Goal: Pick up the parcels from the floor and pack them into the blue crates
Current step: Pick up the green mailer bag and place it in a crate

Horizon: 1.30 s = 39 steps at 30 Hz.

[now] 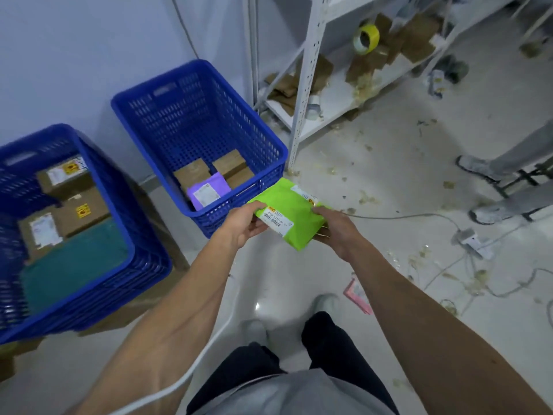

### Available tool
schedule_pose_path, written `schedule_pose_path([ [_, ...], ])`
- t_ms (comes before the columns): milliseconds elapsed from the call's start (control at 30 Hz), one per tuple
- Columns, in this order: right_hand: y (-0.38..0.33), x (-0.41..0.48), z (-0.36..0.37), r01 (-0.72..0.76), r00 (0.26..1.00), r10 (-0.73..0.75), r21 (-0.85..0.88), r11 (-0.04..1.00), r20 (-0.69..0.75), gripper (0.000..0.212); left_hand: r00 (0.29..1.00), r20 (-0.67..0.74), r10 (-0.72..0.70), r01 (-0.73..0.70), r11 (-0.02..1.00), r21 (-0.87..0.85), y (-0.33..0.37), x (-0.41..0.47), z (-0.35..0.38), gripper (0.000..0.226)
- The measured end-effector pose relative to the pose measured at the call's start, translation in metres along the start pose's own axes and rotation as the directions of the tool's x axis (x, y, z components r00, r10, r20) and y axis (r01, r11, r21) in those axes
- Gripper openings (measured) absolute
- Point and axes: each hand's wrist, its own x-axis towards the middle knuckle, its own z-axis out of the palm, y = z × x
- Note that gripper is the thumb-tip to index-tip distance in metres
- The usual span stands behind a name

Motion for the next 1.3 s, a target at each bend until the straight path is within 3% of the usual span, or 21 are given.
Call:
schedule_pose_path([
  [267, -0.045, 0.088, 0.030, -0.063, 0.986, 0.100, -0.252, 0.966, 0.136, 0.023, 0.984, -0.177, -0.005, -0.021, 0.989, -0.144, 0.040, 0.033, -0.007, 0.008],
  [433, -0.087, 0.139, 0.050, 0.020, 0.979, 0.071, -0.431, 0.902, 0.193, 0.024, 0.952, -0.305, -0.013, -0.026, 0.992, -0.124, 0.057, 0.051, -0.008, 0.018],
  [633, -0.120, 0.182, 0.085, 0.154, 0.955, 0.058, -0.654, 0.741, 0.291, 0.011, 0.888, -0.459, 0.031, -0.047, 0.999, -0.023, 0.064, 0.062, -0.015, 0.009],
  [800, -0.129, 0.209, 0.133, 0.179, 0.948, 0.096, -0.760, 0.625, 0.302, 0.011, 0.875, -0.484, 0.013, -0.017, 1.000, -0.004, 0.080, 0.089, -0.046, 0.006],
  [900, -0.123, 0.230, 0.156, 0.165, 0.959, 0.090, -0.792, 0.587, 0.267, 0.008, 0.890, -0.456, -0.009, 0.035, 0.998, 0.050, 0.087, 0.108, -0.072, 0.016],
  [967, -0.114, 0.238, 0.169, 0.156, 0.963, 0.098, -0.814, 0.560, 0.252, 0.011, 0.890, -0.455, -0.024, 0.070, 0.994, 0.085, 0.090, 0.117, -0.089, 0.005],
  [1033, -0.108, 0.247, 0.185, 0.155, 0.963, 0.109, -0.841, 0.518, 0.245, 0.015, 0.884, -0.467, -0.021, 0.093, 0.987, 0.133, 0.094, 0.132, -0.107, 0.008],
  [1167, -0.098, 0.262, 0.215, 0.196, 0.966, 0.088, -0.909, 0.368, 0.244, 0.018, 0.871, -0.487, -0.064, 0.204, 0.949, 0.241, 0.093, 0.161, -0.128, 0.010],
  [1300, -0.073, 0.299, 0.237, 0.256, 0.960, 0.056, -0.938, 0.235, 0.275, 0.013, 0.856, -0.494, -0.149, 0.284, 0.936, 0.209, 0.085, 0.195, -0.142, 0.026],
])
